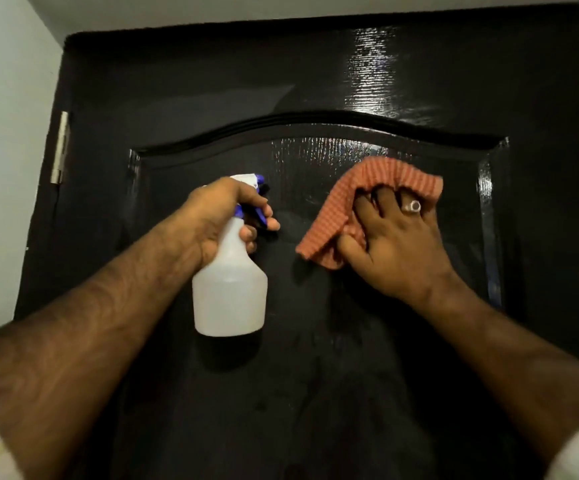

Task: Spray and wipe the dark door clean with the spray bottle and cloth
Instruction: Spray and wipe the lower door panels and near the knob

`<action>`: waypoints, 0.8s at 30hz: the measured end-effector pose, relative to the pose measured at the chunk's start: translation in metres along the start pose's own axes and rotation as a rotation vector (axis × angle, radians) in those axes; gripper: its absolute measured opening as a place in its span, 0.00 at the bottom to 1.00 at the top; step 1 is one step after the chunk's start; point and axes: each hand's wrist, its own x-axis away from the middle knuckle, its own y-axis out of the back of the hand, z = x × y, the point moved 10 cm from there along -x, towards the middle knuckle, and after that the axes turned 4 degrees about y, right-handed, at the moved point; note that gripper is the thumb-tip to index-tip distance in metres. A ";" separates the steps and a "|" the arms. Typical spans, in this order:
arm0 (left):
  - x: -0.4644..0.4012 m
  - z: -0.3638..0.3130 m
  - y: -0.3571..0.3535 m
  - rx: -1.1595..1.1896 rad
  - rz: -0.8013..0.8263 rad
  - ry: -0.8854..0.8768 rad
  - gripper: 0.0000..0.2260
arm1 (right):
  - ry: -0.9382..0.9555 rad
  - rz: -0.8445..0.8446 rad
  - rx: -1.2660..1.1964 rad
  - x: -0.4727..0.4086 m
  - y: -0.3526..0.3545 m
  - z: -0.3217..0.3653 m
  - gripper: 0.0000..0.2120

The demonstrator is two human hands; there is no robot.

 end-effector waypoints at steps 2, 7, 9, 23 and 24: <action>0.006 0.011 0.001 0.043 -0.033 0.011 0.07 | -0.089 -0.017 -0.016 -0.027 -0.004 0.001 0.32; 0.036 0.076 0.019 0.112 -0.144 0.049 0.05 | 0.164 0.062 -0.132 0.059 -0.020 0.076 0.29; 0.054 0.112 0.027 0.077 -0.152 0.074 0.05 | 0.337 0.148 -0.229 0.145 -0.025 0.102 0.27; 0.075 0.138 0.092 0.037 -0.242 0.059 0.09 | 0.056 0.072 -0.146 0.016 -0.036 0.127 0.31; 0.074 0.135 0.094 0.054 -0.237 0.052 0.08 | 0.072 0.082 -0.150 0.024 -0.040 0.141 0.31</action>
